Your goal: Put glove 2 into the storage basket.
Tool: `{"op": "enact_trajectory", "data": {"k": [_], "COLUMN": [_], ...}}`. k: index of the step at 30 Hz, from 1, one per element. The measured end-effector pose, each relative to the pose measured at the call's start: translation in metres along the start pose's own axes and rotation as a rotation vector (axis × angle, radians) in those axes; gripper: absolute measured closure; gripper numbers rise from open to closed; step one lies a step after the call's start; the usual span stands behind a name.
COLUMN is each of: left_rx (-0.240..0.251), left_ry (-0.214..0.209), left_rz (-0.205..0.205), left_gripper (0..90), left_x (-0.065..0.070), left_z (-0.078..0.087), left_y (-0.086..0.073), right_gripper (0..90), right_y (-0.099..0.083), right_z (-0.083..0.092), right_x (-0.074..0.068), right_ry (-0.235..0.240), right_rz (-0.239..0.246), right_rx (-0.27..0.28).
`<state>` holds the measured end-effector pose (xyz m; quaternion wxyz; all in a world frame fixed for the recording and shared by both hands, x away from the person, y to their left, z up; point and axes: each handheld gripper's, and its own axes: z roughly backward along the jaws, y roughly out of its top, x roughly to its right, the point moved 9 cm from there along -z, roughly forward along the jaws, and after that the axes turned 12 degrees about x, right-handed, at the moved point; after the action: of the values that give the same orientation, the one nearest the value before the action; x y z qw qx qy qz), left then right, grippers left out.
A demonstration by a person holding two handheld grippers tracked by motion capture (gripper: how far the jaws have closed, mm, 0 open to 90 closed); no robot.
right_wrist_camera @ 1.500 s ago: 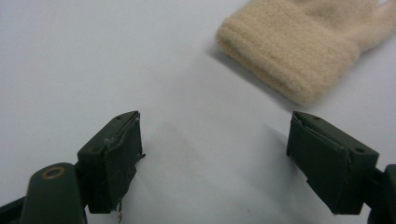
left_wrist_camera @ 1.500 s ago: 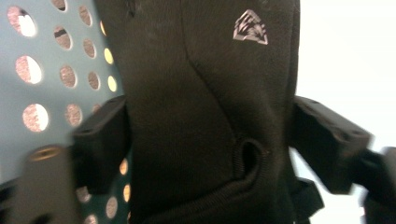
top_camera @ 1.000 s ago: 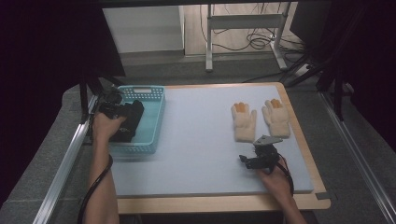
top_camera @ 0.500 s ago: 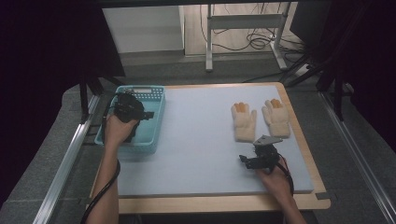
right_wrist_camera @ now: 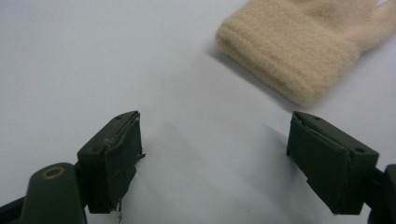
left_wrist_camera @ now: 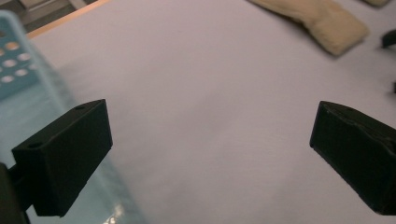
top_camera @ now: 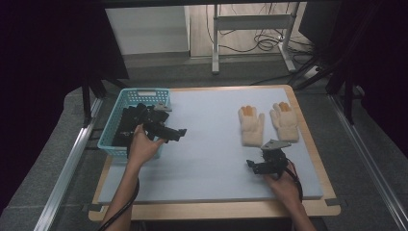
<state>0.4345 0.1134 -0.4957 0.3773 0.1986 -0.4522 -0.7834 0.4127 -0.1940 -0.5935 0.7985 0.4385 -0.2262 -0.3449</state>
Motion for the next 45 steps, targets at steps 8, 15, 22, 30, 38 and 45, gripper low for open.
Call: {"op": "enact_trajectory", "data": {"k": [8, 15, 22, 30, 38, 45], "left_rx": [0.036, 0.012, -0.028, -0.056, -0.063, -0.064], "left_ry": [-0.061, -0.061, -0.026, 0.0, -0.005, -0.005], "left_rz": [-0.052, -0.059, -0.053, -0.026, 0.011, 0.005], "left_gripper": [0.0, 0.0, 0.0, 0.0, 0.0, 0.0], "left_x": [0.051, 0.07, 0.07, 0.064, 0.062, 0.061], "left_z": [-0.007, -0.024, -0.032, -0.033, -0.034, -0.034], "left_y": [-0.016, -0.057, -0.093, -0.117, -0.119, -0.119], "right_gripper": [17.7, 17.8, 17.7, 14.4, 14.4, 16.1], "right_y": [0.0, 0.0, 0.0, -0.001, -0.001, 0.001], "right_z": [0.0, 0.0, 0.0, -0.001, -0.001, 0.0], "right_x": [0.0, 0.0, 0.0, 0.001, 0.002, 0.002], "right_ry": [-0.001, 0.001, 0.002, -0.008, -0.008, 0.007], "right_rz": [-0.001, 0.0, 0.001, -0.008, -0.012, -0.022], "right_rx": [0.0, 0.001, 0.001, -0.008, -0.009, -0.002]}}
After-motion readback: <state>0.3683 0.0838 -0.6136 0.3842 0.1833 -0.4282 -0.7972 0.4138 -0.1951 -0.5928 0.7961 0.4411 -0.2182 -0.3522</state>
